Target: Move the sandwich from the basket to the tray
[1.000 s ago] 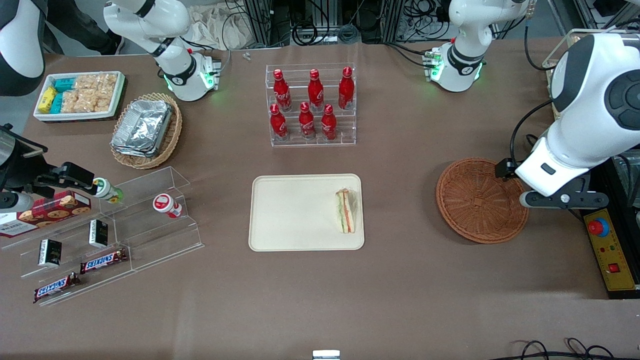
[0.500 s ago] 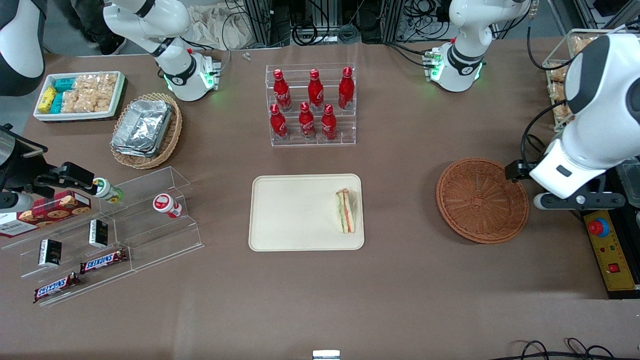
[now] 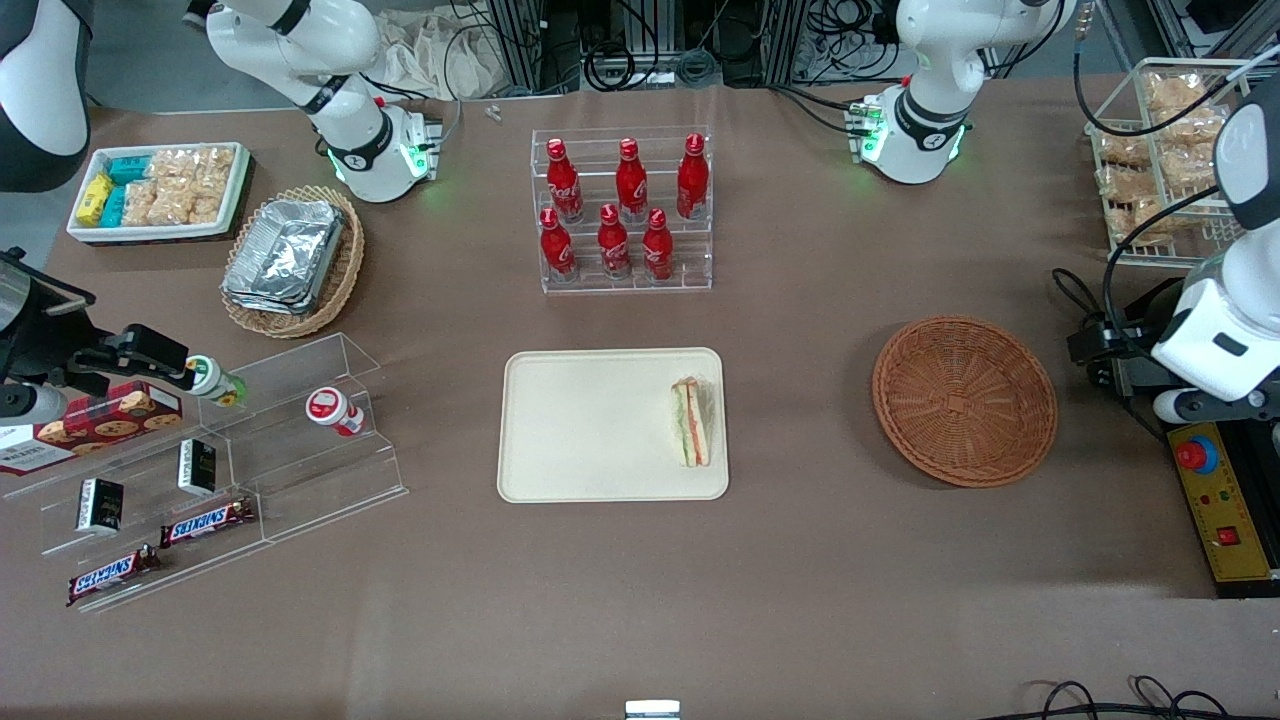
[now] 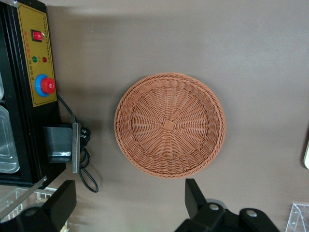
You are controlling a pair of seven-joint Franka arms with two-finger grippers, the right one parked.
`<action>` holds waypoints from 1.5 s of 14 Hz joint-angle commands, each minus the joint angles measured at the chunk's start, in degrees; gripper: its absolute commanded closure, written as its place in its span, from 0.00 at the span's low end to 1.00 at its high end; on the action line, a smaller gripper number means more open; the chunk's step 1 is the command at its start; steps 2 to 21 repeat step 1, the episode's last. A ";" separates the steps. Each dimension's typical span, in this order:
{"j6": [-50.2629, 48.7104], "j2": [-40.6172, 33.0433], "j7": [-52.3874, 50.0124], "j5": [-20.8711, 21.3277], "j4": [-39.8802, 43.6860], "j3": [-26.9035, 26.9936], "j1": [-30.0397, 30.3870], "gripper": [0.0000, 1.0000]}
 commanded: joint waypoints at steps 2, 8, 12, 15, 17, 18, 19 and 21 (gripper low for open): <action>-0.31 -1.23 1.88 -2.25 0.06 1.80 -1.57 0.00; -0.31 -1.23 1.88 -2.25 0.06 1.80 -1.57 0.00; -0.31 -1.23 1.88 -2.25 0.06 1.80 -1.57 0.00; -0.31 -1.23 1.88 -2.25 0.06 1.80 -1.57 0.00; -0.31 -1.23 1.88 -2.25 0.06 1.80 -1.57 0.00; -0.31 -1.23 1.88 -2.25 0.06 1.80 -1.57 0.00; -0.31 -1.23 1.88 -2.25 0.06 1.80 -1.57 0.00; -0.31 -1.23 1.88 -2.25 0.06 1.80 -1.57 0.00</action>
